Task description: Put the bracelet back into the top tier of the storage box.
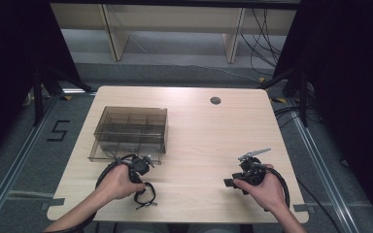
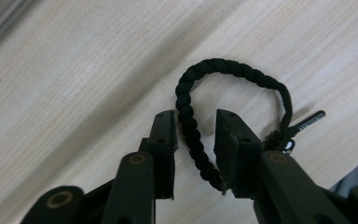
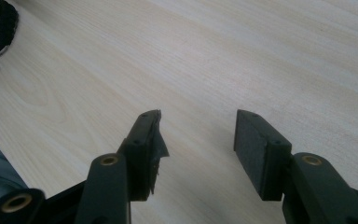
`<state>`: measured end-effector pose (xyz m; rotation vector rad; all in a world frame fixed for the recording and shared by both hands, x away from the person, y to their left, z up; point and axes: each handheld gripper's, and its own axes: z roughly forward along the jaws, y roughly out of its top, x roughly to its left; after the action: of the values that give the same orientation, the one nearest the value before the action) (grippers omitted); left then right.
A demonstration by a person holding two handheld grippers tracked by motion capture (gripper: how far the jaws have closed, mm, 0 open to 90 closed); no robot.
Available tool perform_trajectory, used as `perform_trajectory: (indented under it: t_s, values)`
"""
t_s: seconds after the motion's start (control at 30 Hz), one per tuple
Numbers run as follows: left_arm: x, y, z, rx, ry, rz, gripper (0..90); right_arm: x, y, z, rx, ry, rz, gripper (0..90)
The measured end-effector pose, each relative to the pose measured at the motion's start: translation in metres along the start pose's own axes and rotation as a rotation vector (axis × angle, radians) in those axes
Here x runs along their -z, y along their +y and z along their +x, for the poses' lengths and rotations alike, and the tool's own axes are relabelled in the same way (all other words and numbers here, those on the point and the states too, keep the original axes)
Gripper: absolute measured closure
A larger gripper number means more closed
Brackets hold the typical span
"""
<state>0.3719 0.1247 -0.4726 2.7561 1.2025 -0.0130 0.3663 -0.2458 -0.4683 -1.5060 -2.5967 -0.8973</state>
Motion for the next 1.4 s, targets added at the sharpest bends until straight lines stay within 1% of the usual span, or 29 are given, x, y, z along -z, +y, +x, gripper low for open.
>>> perform_trajectory:
  t_s: [0.07, 0.1, 0.13, 0.17, 0.2, 0.27, 0.3, 0.33, 0.43, 0.47, 0.5, 0.53, 0.57, 0.67, 0.83, 0.87, 1.03, 1.07, 1.1, 1.13, 1.17, 1.2, 1.23, 1.27, 1.33, 1.37, 1.4]
  values:
    - [-0.002, 0.000, 0.000, -0.005, 0.002, -0.001, 70.5, 0.000, 0.000, 0.000, 0.003, 0.000, 0.001, 51.4]
    - [-0.003, -0.001, -0.001, -0.009, 0.008, 0.007, 71.4, 0.000, 0.000, 0.000, 0.003, 0.000, 0.001, 51.3]
    - [-0.004, -0.001, -0.001, -0.020, 0.012, 0.011, 72.1, 0.000, 0.000, 0.000, 0.004, 0.000, 0.001, 51.3]
    - [-0.004, -0.001, -0.001, -0.024, 0.013, 0.011, 72.6, 0.000, 0.000, 0.000, 0.004, 0.000, 0.001, 51.3]
    - [-0.004, 0.000, 0.001, -0.061, 0.025, 0.011, 73.1, 0.000, 0.000, 0.000, 0.005, -0.001, 0.000, 51.3]
    - [-0.004, 0.000, 0.000, -0.061, 0.023, 0.019, 74.2, -0.001, 0.000, -0.001, 0.009, -0.006, -0.001, 51.3]
    - [-0.005, 0.000, -0.001, -0.062, 0.025, 0.014, 74.5, -0.001, 0.000, -0.001, 0.015, 0.002, -0.003, 51.3]
    - [-0.004, 0.000, -0.001, -0.067, 0.025, 0.025, 74.8, -0.001, 0.000, -0.001, 0.016, 0.003, -0.004, 51.3]
    - [-0.005, 0.001, -0.001, -0.072, 0.026, 0.028, 76.3, -0.001, 0.000, -0.001, 0.015, 0.000, -0.003, 51.4]
    - [-0.005, 0.000, -0.003, -0.043, 0.017, 0.029, 76.9, -0.001, 0.000, -0.001, 0.016, 0.000, -0.002, 51.3]
    - [-0.005, 0.000, -0.003, -0.042, 0.017, 0.027, 76.9, -0.001, 0.000, -0.001, 0.016, 0.000, -0.002, 51.3]
    - [-0.006, 0.000, -0.003, -0.043, 0.018, 0.023, 78.7, -0.001, 0.000, -0.001, 0.015, 0.001, -0.002, 51.3]
    - [-0.006, 0.001, -0.001, -0.078, 0.027, 0.031, 79.3, -0.001, 0.000, -0.001, 0.016, 0.001, -0.002, 51.4]
    - [-0.007, 0.001, -0.002, -0.084, 0.031, 0.026, 80.3, -0.001, 0.000, -0.001, 0.018, 0.002, -0.001, 51.3]
    - [-0.006, 0.002, -0.002, -0.080, 0.030, 0.036, 77.9, -0.001, 0.000, -0.001, 0.018, 0.002, -0.001, 51.3]
    - [-0.007, 0.002, -0.002, -0.085, 0.033, 0.029, 78.2, -0.001, 0.000, -0.001, 0.018, 0.002, 0.000, 51.3]
    - [-0.007, 0.002, -0.003, -0.116, 0.047, 0.030, 81.7, -0.001, 0.000, -0.001, 0.019, 0.001, -0.001, 51.3]
    - [-0.007, 0.002, -0.003, -0.116, 0.047, 0.030, 82.2, -0.001, 0.000, -0.001, 0.019, 0.001, -0.001, 51.3]
    - [-0.007, 0.001, -0.004, -0.126, 0.053, 0.025, 82.8, -0.001, 0.000, -0.001, 0.017, 0.000, -0.005, 51.3]
    - [-0.006, 0.001, -0.004, -0.132, 0.052, 0.036, 83.2, -0.001, 0.000, -0.001, 0.018, 0.002, 0.000, 51.3]
    - [-0.006, 0.001, -0.004, -0.128, 0.051, 0.021, 83.6, -0.001, 0.000, -0.001, 0.019, 0.002, -0.001, 51.3]
    - [-0.006, 0.001, -0.004, -0.128, 0.051, 0.021, 84.0, -0.001, 0.000, -0.001, 0.019, 0.002, -0.001, 51.3]
    - [-0.005, 0.001, -0.004, -0.115, 0.044, 0.018, 84.0, -0.001, 0.000, -0.001, 0.019, 0.002, 0.000, 51.3]
    - [-0.003, -0.001, -0.003, -0.105, 0.036, 0.000, 84.4, -0.001, 0.000, -0.001, 0.019, 0.002, 0.000, 51.3]
    - [0.000, -0.002, -0.002, -0.101, 0.029, 0.002, 84.5, -0.001, 0.000, -0.001, 0.017, 0.000, 0.000, 51.3]
    - [0.005, -0.004, -0.001, -0.093, 0.027, -0.018, 84.5, -0.001, 0.000, -0.001, 0.018, 0.000, -0.006, 51.3]
    - [0.006, -0.005, 0.000, -0.092, 0.027, -0.024, 84.5, -0.001, 0.000, -0.001, 0.026, 0.002, -0.011, 51.3]
